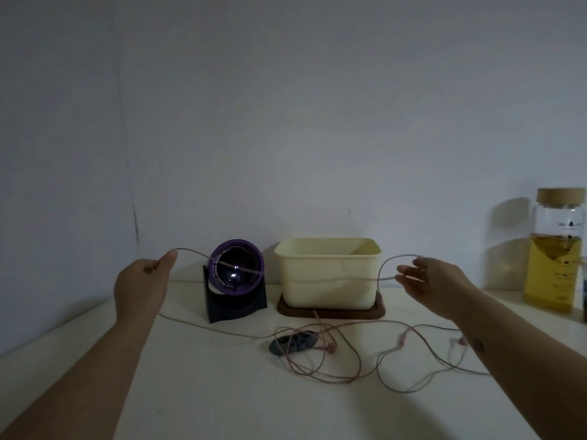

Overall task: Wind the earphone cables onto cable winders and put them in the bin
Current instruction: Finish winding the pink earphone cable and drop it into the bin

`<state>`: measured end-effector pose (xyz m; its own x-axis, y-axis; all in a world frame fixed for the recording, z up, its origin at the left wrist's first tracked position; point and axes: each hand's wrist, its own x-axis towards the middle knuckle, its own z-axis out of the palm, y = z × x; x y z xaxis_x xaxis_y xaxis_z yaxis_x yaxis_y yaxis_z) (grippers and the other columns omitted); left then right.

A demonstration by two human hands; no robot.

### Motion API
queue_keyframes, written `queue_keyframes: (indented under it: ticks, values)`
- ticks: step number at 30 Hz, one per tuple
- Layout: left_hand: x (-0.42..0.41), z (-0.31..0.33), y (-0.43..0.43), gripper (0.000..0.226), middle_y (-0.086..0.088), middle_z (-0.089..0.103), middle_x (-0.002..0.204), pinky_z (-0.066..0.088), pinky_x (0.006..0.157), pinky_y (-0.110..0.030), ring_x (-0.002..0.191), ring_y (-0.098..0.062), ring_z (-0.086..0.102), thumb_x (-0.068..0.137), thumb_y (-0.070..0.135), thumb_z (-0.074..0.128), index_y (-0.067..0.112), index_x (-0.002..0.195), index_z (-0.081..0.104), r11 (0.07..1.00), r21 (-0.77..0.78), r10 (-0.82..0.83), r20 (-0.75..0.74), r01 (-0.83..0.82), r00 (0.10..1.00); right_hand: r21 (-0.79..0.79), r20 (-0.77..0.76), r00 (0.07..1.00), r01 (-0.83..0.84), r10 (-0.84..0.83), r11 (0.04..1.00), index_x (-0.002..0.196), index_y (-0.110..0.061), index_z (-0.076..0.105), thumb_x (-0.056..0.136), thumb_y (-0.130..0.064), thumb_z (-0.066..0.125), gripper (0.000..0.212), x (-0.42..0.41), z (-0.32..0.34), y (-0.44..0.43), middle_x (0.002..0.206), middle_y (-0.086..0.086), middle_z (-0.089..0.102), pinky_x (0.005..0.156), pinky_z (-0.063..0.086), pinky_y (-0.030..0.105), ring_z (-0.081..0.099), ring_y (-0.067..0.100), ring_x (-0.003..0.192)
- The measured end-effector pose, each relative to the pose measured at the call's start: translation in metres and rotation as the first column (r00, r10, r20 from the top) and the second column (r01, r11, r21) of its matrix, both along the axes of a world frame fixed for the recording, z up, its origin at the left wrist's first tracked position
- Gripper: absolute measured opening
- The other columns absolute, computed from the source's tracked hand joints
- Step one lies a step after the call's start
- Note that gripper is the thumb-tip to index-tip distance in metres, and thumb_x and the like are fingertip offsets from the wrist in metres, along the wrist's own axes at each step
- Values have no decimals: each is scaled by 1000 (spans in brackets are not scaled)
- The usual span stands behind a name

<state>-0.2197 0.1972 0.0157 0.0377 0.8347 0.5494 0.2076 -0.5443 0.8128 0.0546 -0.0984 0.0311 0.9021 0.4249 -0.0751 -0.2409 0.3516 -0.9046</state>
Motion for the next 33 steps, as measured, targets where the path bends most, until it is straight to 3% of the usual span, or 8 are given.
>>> queue_keyframes:
  ticks: [5, 10, 13, 16, 19, 22, 28, 33]
  values:
    - [-2, -7, 8, 48, -14, 55, 71, 31, 56, -33, 70, -30, 50, 95, 39, 55, -5, 75, 57, 999, -48, 16, -80, -20, 997, 186, -49, 992, -109, 120, 977, 87, -1, 47, 101, -8, 33, 21, 5, -4, 6, 62, 15, 69, 51, 56, 28, 68, 26, 62]
    - [3, -9, 6, 26, -9, 60, 93, 38, 76, -32, 87, -24, 53, 93, 32, 61, 7, 96, 62, 986, -116, -120, 26, 122, 992, 205, 5, 998, -62, 63, 977, 117, 8, 46, 100, -2, 32, 24, 28, 5, 9, 120, 26, 54, 82, 50, 39, 55, 37, 110]
    - [13, -5, 1, 26, -4, 55, 78, 37, 69, -30, 76, -21, 49, 94, 33, 59, 7, 93, 63, 973, -130, -193, 2, 192, 981, 32, -5, 985, -169, 170, 985, 125, 7, 41, 100, -3, 33, 28, 32, -9, 15, 134, 30, 42, 89, 44, 44, 46, 41, 123]
    - [26, 4, -9, 24, 1, 43, 63, 31, 54, -26, 55, -15, 37, 96, 31, 56, 8, 93, 64, 900, -253, -328, 140, 354, 934, -326, 72, 949, -269, 307, 906, 102, 6, 54, 97, -5, 45, 15, 26, -25, 20, 105, 23, 51, 89, 43, 42, 56, 30, 92]
    - [39, 15, -26, 22, 10, 35, 43, 23, 40, -17, 37, -4, 26, 101, 23, 48, 11, 91, 63, 720, -343, -465, 407, 603, 786, -726, 287, 880, -57, 377, 686, 85, -2, 54, 92, -12, 59, 13, 17, -33, 31, 85, 12, 53, 85, 47, 39, 55, 22, 82]
    - [48, 35, -48, 19, 10, 32, 43, 21, 36, -14, 34, -3, 23, 101, 19, 45, 15, 95, 63, 507, -320, -519, 628, 800, 580, -847, 521, 654, 319, 549, 425, 123, -1, 52, 90, -31, 61, 46, 6, -30, 47, 118, 14, 56, 96, 45, 35, 57, 26, 106]
    - [65, 81, -91, 24, 4, 66, 75, 30, 42, -11, 38, -3, 28, 98, 11, 45, 15, 106, 67, 324, -104, -603, 743, 940, 290, -638, 751, 276, 70, 599, 767, 125, -27, 56, 86, -38, 65, 42, -85, 6, 68, 125, -13, 55, 95, 44, 20, 54, 0, 106]
    - [75, 108, -122, 27, -4, 66, 117, 47, 50, -15, 47, -2, 46, 95, 0, 49, 8, 118, 58, 266, 35, -604, 785, 963, 138, -602, 773, 164, -114, 613, 790, 133, -25, 50, 85, -39, 66, 52, -127, 10, 90, 124, -12, 52, 77, 37, -2, 47, -10, 91]
